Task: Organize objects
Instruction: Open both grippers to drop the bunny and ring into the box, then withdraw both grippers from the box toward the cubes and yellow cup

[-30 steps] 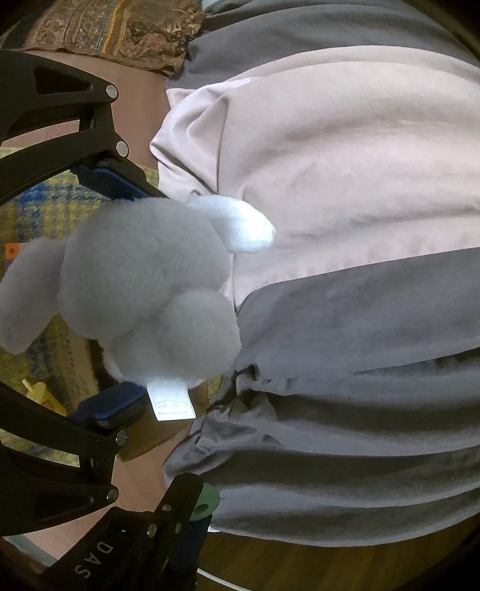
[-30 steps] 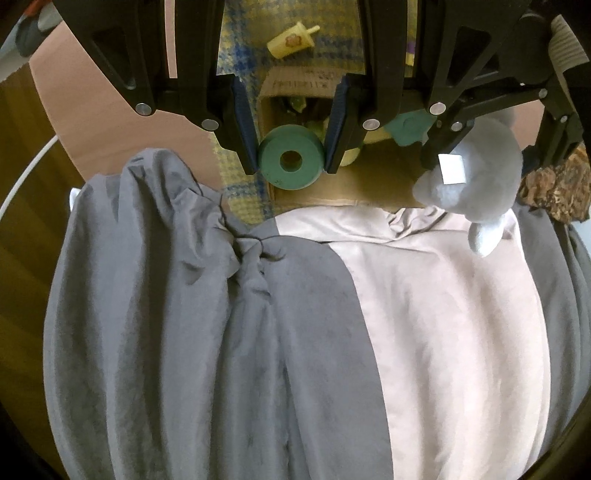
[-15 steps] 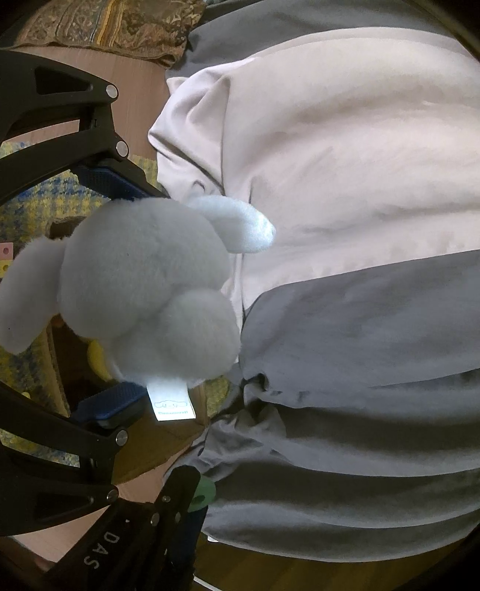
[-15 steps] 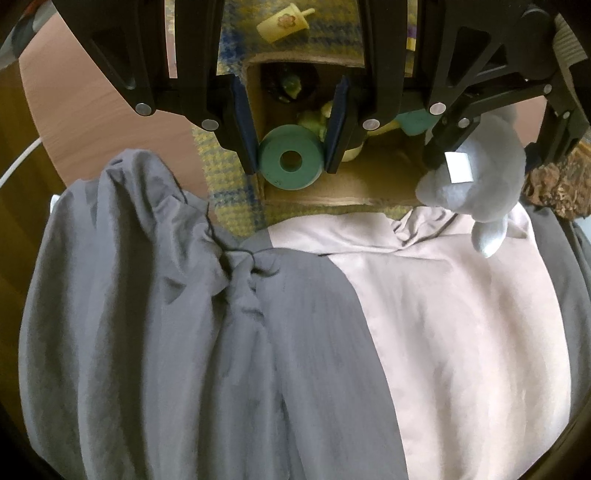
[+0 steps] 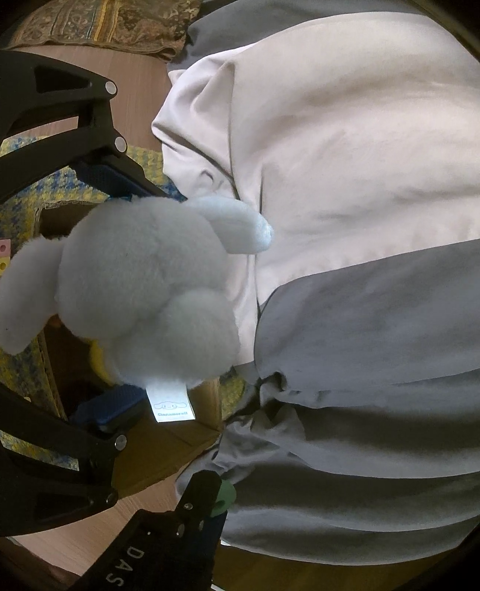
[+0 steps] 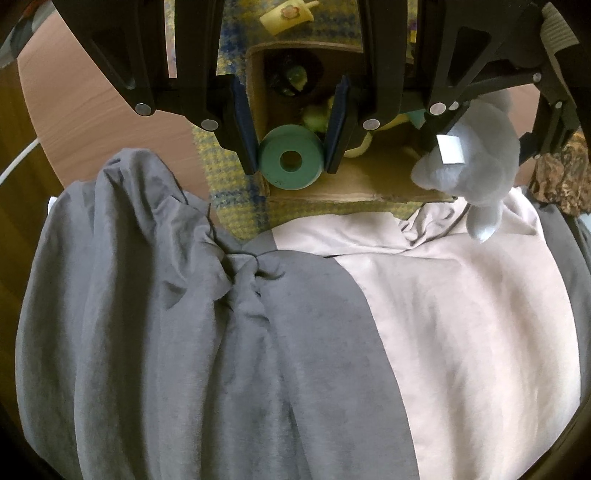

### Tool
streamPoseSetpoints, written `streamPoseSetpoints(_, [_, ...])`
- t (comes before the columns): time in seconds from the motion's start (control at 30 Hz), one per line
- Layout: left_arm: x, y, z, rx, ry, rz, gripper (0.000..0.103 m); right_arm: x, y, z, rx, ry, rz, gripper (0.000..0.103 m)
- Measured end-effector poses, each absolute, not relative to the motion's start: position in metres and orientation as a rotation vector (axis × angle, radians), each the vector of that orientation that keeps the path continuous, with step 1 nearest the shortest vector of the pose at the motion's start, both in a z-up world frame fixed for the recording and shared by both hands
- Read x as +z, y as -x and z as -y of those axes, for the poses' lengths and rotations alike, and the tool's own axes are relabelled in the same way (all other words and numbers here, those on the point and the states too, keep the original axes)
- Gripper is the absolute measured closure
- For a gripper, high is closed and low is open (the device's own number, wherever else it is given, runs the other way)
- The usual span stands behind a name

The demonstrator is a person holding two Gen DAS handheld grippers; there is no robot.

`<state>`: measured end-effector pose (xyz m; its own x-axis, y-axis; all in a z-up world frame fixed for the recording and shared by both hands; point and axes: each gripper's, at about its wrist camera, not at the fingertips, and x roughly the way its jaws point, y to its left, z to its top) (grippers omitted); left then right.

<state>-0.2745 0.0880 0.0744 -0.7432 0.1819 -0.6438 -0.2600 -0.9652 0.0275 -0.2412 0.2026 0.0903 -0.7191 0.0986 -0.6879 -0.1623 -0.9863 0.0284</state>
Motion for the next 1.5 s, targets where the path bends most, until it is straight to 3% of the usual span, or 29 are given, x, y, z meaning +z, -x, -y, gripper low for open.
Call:
streamPoseSetpoints(0.13, [0.069, 0.276, -0.088, 2.720, 1.010, -0.174, 0.009, 0.092, 0.239, -0.203, 2.780, 1.080, -0.128, 0.032])
streamPoseSetpoints(0.33, [0.072, 0.272, -0.086, 2.743, 0.980, -0.185, 0.000, 0.097, 0.234, -0.203, 2.780, 1.057, -0.120, 0.023])
streamPoseSetpoints(1.5, [0.094, 0.204, -0.065, 2.806, 0.873, -0.181, 0.000, 0.113, 0.156, -0.193, 2.818, 0.973, -0.185, 0.020])
